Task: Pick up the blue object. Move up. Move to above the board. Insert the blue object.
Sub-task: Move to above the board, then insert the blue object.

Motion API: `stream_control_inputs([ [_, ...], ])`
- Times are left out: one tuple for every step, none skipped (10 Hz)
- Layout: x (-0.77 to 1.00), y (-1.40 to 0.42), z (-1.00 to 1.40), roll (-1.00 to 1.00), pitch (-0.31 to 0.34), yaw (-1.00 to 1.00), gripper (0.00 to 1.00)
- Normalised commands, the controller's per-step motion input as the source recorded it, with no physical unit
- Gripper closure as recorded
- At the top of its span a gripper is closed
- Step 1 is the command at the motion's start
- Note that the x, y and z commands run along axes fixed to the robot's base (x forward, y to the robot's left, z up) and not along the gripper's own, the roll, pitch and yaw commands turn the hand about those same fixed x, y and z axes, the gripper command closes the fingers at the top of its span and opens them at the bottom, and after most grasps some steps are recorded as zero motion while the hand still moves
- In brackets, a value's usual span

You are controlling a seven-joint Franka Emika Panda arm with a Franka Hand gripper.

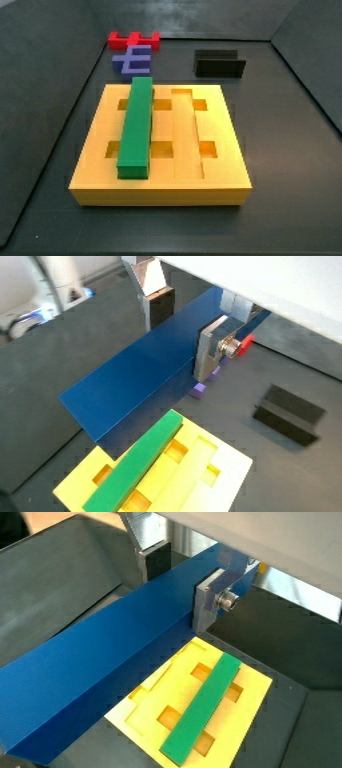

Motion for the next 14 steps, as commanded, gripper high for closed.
stream_control_inputs([
  [0.07,-0.03,0.03,0.04,0.178,0.29,1.00],
  [0.07,-0.02,0.03,0.04,0.160,0.21,1.00],
  [0.00,-0.01,-0.68,-0.08,-0.154,0.00,1.00],
  [0.00,-0.02,-0.78,-0.03,-0.164,0.00,1.00],
  [0.00,-0.05,-0.89,0.00,-0.184,0.00,1.00],
  [0.00,-0.05,-0.90,0.00,-0.180,0.00,1.00],
  [0.01,-0.03,-0.88,0.00,-0.177,0.00,1.00],
  [0.00,0.00,-0.78,-0.02,-0.166,0.00,1.00],
  [0.00,0.00,-0.75,-0.11,-0.151,0.00,1.00],
  [0.00,0.00,-0.67,-0.17,-0.150,0.00,1.00],
  [0.00,-0.22,-0.55,-0.08,-0.131,0.03,1.00],
  [0.08,-0.33,-0.57,-0.04,-0.084,0.10,1.00],
  [0.16,-0.37,-0.62,-0.09,-0.047,0.03,1.00],
  [0.17,-0.32,-0.69,-0.15,-0.061,0.00,1.00],
])
